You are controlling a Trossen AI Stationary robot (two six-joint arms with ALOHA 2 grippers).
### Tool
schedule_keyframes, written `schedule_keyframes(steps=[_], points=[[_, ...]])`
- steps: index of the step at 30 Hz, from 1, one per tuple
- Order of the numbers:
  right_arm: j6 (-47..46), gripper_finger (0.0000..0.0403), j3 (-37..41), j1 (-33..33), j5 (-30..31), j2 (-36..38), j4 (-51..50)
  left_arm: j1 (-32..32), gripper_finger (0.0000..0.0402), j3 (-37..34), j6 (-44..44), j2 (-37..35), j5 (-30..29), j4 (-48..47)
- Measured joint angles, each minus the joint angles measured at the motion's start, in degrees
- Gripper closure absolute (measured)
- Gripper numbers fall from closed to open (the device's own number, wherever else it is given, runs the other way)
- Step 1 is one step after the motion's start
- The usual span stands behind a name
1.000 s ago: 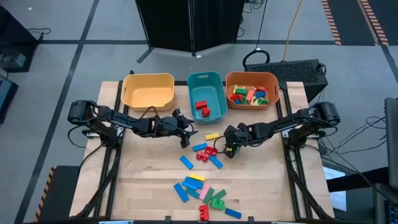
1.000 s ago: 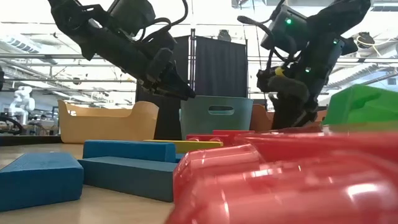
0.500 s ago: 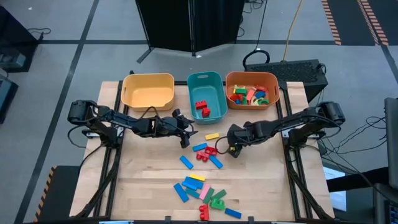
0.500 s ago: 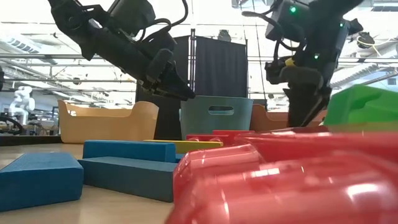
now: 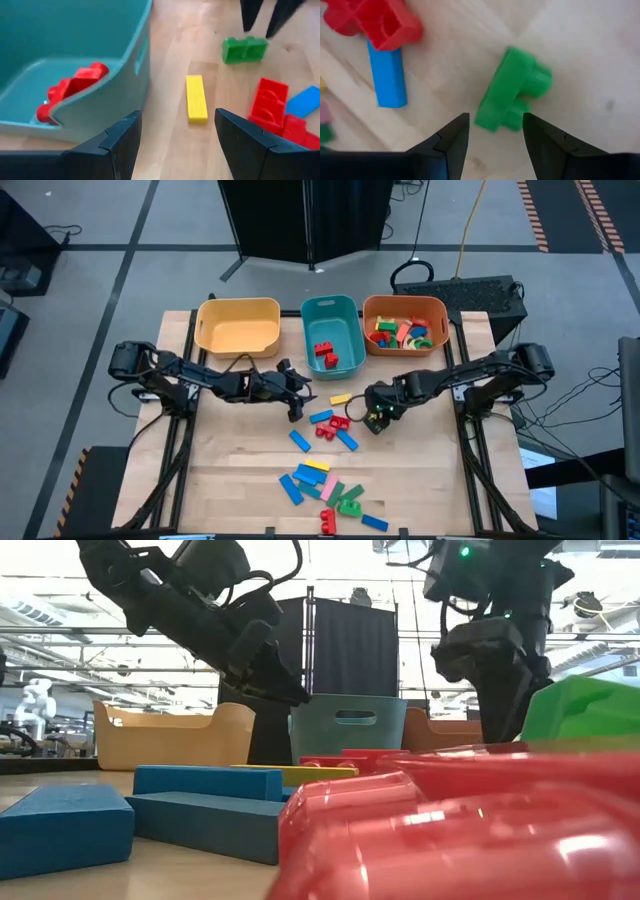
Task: Sort blocks by size
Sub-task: Put the green 2 stud game piece into the blue bin
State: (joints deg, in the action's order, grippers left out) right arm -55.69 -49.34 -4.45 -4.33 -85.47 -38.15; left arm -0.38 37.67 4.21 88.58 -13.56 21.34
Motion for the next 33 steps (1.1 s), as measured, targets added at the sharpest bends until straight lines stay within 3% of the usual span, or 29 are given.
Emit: schedule_keyframes(steps=[4, 7, 12, 17, 25, 33], points=[[-2.0, 0.0226, 0.0, 1.9, 2.0, 0.0, -1.6, -0.9, 0.0160, 0.0, 0.0, 0.0, 0.0, -0.4], [-0.6, 0.0199, 0.0, 1.8, 3.0, 0.0, -0.6, -1.3, 0.0160, 0.0, 0.0, 0.0, -0.1, -0.4], [-1.1, 0.0104, 0.0, 1.8, 2.5, 0.0, 3.1, -1.7, 0.0160, 0.0, -0.1, 0.0, -0.1, -0.4], [-5.3, 0.0013, 0.0, 1.8, 5.1, -0.7, -1.5, -1.6, 0.0160, 0.0, 0.0, 0.0, -0.1, -1.0], [-5.3, 0.0042, 0.1, 0.1, 5.6, -4.3, 5.7, -1.6, 0.0160, 0.0, 0.0, 0.0, -0.2, -1.0], [-6.1, 0.0066, -0.1, -0.5, 5.1, -9.6, 5.2, -1.6, 0.0160, 0.0, 0.0, 0.0, -0.2, -0.9]])
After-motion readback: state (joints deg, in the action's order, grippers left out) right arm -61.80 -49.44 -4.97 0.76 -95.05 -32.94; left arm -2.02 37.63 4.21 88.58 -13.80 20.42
